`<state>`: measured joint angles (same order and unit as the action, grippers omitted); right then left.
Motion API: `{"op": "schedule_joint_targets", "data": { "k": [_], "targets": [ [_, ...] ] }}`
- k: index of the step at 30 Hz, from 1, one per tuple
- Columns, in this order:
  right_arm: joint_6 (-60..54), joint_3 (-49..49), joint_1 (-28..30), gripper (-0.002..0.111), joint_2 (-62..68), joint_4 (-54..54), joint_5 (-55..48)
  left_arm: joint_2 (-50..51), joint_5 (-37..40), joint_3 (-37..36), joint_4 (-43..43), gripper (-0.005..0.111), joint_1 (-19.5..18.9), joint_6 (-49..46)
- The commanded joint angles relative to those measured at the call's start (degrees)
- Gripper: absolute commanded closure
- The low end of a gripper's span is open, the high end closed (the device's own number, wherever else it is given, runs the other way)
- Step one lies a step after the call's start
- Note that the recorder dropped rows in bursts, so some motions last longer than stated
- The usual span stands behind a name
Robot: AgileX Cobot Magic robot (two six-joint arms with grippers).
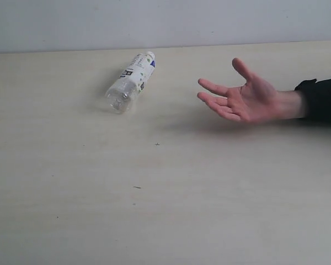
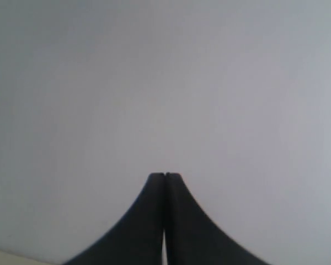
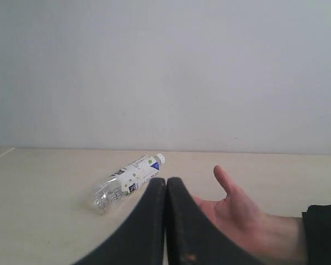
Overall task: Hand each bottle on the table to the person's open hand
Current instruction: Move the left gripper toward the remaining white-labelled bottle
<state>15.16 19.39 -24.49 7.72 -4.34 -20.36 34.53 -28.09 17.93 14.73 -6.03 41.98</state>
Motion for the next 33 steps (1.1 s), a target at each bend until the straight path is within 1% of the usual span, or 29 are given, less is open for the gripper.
{"op": "schedule_joint_targets", "data": {
  "k": [1, 3, 5, 7, 10, 12, 14, 16, 19, 21, 23, 24, 26, 28, 30, 31, 32, 33],
  "targets": [
    [0.0, -0.4, 0.2, 0.108, -0.3, -0.1, 0.2, 16.6, -0.6, 10.5, 14.1, 0.107, -0.2, 4.8],
    [0.0, -0.4, 0.2, 0.108, -0.3, -0.1, 0.2, 23.4, -0.5, 14.8, 19.9, 0.107, -0.2, 7.9],
    [0.0, -0.4, 0.2, 0.108, -0.3, -0.1, 0.2, 28.8, 0.2, 18.9, 24.9, 0.107, -0.2, 8.3],
    [0.0, -0.4, 0.2, 0.108, -0.3, -0.1, 0.2, 33.5, 2.1, 23.4, 32.1, 0.107, -0.2, 8.3],
    [0.0, -0.4, 0.2, 0.108, -0.3, -0.1, 0.2, 39.1, 7.3, 29.8, 46.1, 0.107, -0.1, 7.9],
    [0.0, -0.4, 0.2, 0.108, -0.3, -0.1, 0.2, 41.7, 13.0, 33.5, 55.6, 0.107, 0.8, 7.2],
    [0.0, -0.4, 0.2, 0.108, -0.3, -0.1, 0.2, 44.0, 22.8, 36.1, 62.2, 0.107, 2.3, 4.3],
    [0.0, -0.4, 0.2, 0.108, -0.3, -0.1, 0.2, 46.5, 35.9, 38.5, 67.4, 0.107, 4.9, 1.0],
    [0.0, -0.4, 0.2, 0.108, -0.3, -0.1, 0.2, 52.2, 59.3, 42.6, 72.8, 0.107, 11.4, -6.0],
    [0.0, -0.4, 0.2, 0.108, -0.3, -0.1, 0.2, 56.4, 69.3, 46.2, 72.2, 0.107, 15.3, -10.0],
    [0.0, -0.4, 0.2, 0.108, -0.3, -0.1, 0.2, 61.3, 77.3, 52.4, 66.9, 0.107, 19.0, -10.8],
    [0.0, -0.4, 0.2, 0.108, -0.3, -0.1, 0.2, 63.7, 79.9, 56.5, 60.8, 0.107, 20.5, -13.1],
    [0.0, -0.4, 0.2, 0.108, -0.3, -0.1, 0.2, 67.8, 81.9, 64.6, 44.8, 0.107, 22.3, -22.2],
    [0.0, -0.4, 0.2, 0.108, -0.3, -0.1, 0.2, 72.2, 82.8, 73.2, 22.9, 0.107, 22.7, -34.3],
    [0.0, -0.4, 0.2, 0.108, -0.3, -0.1, 0.2, 75.7, 83.1, 79.7, 5.8, 0.107, 22.7, -40.3],
    [0.0, -0.4, 0.2, 0.108, -0.3, -0.1, 0.2, 77.6, 83.2, 82.7, -1.1, 0.107, 22.7, -41.6],
    [0.0, -0.4, 0.2, 0.108, -0.3, -0.1, 0.2, 79.2, 83.4, 85.1, -6.0, 0.107, 22.7, -43.0],
    [0.0, -0.4, 0.2, 0.108, -0.3, -0.1, 0.2, 80.7, 83.3, 87.2, -8.7, 0.107, 23.2, -43.7]
  ]
}}
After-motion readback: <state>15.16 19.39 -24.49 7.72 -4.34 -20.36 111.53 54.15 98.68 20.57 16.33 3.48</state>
